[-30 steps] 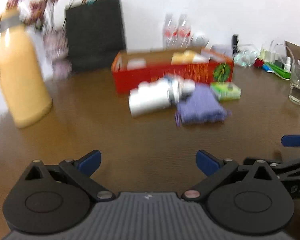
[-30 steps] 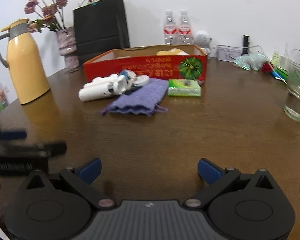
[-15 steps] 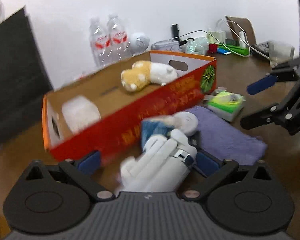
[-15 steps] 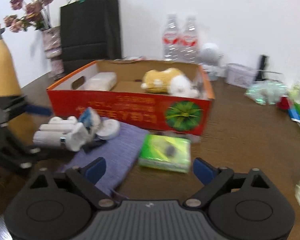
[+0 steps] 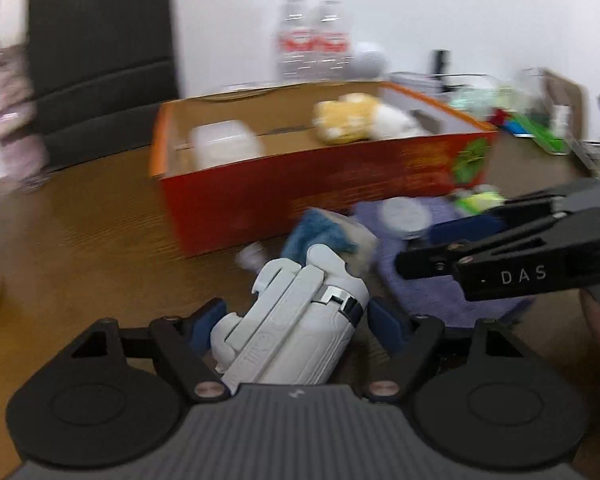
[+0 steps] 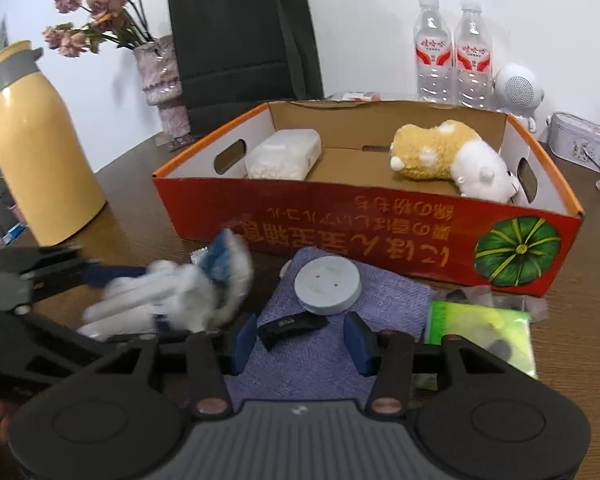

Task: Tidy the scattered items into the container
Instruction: 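Grasp the white plastic toy piece with the left tool while the right tool grasps the black item, then hold the white toy piece in the left tool and the black item in the right tool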

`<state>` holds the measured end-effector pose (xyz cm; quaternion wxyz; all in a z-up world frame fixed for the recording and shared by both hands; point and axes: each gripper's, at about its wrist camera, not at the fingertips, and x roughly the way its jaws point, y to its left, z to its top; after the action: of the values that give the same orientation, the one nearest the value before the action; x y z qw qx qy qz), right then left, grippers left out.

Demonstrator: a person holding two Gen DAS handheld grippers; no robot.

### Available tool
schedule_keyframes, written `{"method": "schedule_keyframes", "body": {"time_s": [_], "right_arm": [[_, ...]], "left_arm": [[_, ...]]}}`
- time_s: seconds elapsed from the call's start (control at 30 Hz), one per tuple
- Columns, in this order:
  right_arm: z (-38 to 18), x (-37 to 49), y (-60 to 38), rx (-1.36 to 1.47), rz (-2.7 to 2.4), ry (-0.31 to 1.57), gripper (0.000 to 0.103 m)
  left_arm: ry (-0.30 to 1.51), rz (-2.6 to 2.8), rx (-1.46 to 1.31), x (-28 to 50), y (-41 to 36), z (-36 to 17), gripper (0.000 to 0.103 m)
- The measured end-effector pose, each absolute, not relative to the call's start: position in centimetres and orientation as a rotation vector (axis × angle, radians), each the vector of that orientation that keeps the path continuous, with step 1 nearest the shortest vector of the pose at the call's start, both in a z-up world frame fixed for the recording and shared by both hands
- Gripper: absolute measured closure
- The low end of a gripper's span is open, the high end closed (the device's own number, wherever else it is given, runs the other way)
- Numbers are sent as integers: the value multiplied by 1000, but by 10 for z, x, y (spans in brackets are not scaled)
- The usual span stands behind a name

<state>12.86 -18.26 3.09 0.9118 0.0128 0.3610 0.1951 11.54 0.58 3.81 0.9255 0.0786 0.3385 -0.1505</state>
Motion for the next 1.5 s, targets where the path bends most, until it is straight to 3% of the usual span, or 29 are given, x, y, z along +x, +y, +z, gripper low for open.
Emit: {"method": "schedule_keyframes", "body": {"time_s": [0.07,0.1,0.2,0.23,0.3,0.4,0.5,0.83,0.93,1.03,1.07,1.1,1.17,1.23,1.4,1.43,1.5], "right_arm": [[27,126,-174,-1,383,728,56],[26,124,-169,-38,377,713,65],[25,119,-160,-108,371,687,68],[26,117,-161,-111,377,683,72],[27,113,-163,-107,390,683,73],[29,104,-169,-103,391,692,73],[36,85,-180,-87,388,701,73],[36,-1,-237,-142,326,791,72],[36,-8,-246,-108,289,794,65],[37,-12,-245,-110,270,781,59],[37,-13,-245,-97,270,780,59],[35,-13,-247,-71,264,785,59],[32,-14,-247,-43,245,773,59],[31,-17,-243,-52,222,759,66],[30,-23,-247,-49,248,740,69],[30,-24,-248,-47,256,733,80],[31,-27,-248,-36,269,723,84]], "left_arm": [[682,-308,169,110,7,38,23],[678,-319,172,109,9,38,20],[678,-355,140,106,17,36,13],[684,-361,125,107,19,34,15],[688,-339,124,106,21,34,37],[700,-350,89,100,26,37,45],[690,-298,78,80,25,36,47],[755,-267,-70,9,10,41,47],[757,-277,-58,7,5,39,29],[766,-270,-18,9,-4,39,27],[764,-267,-3,9,-6,38,33],[757,-251,18,8,-9,39,47],[758,-221,26,7,-10,40,48],[745,-215,-5,2,-7,44,48],[615,-248,-114,-21,5,72,48],[601,-247,-128,-24,6,77,48],[568,-223,-111,-29,5,88,48]]}}
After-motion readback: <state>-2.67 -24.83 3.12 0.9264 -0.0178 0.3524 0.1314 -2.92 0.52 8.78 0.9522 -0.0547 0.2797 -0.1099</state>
